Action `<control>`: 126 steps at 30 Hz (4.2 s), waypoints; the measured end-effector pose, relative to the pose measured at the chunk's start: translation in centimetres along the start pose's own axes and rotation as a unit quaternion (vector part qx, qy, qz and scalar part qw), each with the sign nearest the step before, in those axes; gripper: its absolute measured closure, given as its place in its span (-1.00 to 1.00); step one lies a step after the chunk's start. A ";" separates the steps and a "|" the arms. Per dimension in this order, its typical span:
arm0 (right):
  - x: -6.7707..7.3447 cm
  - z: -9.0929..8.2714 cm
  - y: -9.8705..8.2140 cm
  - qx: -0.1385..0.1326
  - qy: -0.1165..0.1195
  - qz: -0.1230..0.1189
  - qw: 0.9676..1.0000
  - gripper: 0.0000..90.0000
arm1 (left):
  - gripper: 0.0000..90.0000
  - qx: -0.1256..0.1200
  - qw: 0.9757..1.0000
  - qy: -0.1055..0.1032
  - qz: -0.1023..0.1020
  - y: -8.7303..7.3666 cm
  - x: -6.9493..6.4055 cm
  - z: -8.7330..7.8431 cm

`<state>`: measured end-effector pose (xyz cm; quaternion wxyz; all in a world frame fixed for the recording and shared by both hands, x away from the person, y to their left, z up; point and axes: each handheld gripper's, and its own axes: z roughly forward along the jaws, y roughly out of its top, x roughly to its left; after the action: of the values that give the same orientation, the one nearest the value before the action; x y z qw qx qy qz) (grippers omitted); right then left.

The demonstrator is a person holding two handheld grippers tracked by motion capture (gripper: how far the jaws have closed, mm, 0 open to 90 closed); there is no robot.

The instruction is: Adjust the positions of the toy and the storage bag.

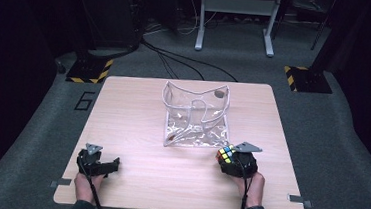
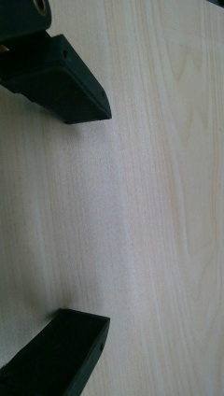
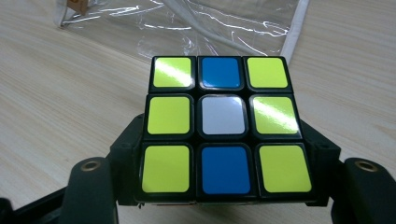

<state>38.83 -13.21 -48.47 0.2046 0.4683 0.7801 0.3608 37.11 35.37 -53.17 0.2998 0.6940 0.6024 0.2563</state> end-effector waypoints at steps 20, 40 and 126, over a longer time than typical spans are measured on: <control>2.1 0.5 1.1 0.008 0.016 -0.020 1.000 -0.26 | -0.93 0.004 1.000 -0.001 0.001 0.0 0.0 0.0; 4.2 1.5 2.1 0.017 0.034 -0.041 0.998 -0.26 | -0.93 0.002 1.000 0.000 0.002 0.0 0.0 0.0; 10.0 4.3 3.7 0.047 0.097 -0.059 0.992 -0.87 | -0.95 -0.003 1.000 0.016 0.007 0.0 -0.3 -0.2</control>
<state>39.05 -1.69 -48.33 0.1261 0.3932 0.8388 0.3548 36.92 35.06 -53.08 0.2900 0.6934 0.6012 0.2712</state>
